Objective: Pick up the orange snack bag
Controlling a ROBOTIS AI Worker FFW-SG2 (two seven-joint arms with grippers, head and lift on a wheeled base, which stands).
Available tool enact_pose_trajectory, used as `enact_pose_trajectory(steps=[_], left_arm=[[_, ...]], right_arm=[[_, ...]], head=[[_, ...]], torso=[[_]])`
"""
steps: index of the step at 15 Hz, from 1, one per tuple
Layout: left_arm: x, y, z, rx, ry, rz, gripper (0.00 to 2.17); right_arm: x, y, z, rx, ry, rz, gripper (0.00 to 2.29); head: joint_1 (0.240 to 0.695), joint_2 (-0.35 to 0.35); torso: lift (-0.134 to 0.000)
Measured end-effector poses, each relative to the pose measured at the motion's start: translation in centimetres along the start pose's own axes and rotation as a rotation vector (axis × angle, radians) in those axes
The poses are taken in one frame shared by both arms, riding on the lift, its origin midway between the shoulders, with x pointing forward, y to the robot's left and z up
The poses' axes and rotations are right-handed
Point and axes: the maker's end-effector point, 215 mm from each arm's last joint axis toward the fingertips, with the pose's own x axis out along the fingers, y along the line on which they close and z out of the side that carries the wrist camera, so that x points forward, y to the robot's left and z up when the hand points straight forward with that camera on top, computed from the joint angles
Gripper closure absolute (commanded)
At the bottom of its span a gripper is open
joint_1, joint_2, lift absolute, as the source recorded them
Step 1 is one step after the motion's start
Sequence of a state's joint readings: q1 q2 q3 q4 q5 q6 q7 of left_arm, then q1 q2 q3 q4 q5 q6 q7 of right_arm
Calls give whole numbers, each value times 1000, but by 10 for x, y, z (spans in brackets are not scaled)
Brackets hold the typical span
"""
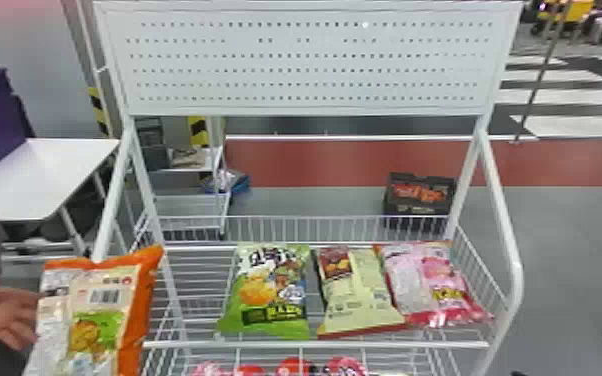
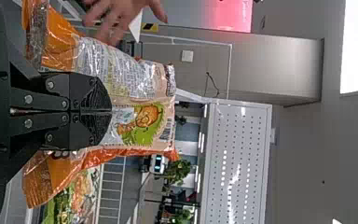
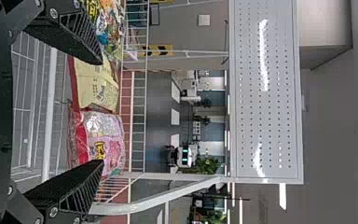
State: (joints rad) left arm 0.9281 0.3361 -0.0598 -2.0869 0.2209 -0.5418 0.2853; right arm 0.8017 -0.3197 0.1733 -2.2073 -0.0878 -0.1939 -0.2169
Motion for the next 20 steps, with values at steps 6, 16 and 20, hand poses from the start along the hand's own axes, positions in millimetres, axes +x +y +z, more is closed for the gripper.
enact_pose_trajectory(steps=[6,16,20], left_arm=[[-1,0,3,-3,-11,1,1251],[-1,0,3,-5,-14,1,1254],[-1,0,3,-5,-13,1,1258]], right_arm=[[0,-2,0,-1,0,-8,140],[-1,-1,1,1,0,-7,140],[-1,-1,1,1,0,-7,140]], head=[[499,0],[499,0],[499,0]], torso=[[0],[0],[0]])
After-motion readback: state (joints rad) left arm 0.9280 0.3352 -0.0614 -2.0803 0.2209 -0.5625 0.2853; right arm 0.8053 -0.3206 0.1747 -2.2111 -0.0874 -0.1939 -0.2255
